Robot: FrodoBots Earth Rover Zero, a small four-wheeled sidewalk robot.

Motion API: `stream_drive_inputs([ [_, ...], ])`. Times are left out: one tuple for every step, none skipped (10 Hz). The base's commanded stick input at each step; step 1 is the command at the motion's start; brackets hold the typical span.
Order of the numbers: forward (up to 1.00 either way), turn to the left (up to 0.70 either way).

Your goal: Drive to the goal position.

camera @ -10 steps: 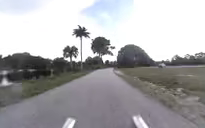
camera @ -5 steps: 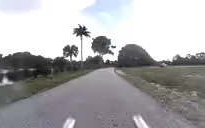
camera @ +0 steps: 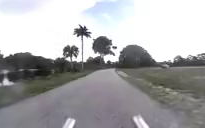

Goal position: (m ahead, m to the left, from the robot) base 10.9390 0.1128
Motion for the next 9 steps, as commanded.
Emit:
stream_drive_inputs([
  [0.85,0.00],
  [0.85,0.00],
  [0.85,0.00],
  [0.85,0.00],
  [0.85,0.00],
  [0.85,0.00],
  [0.85,0.00],
  [0.85,0.00],
  [0.85,0.00],
])
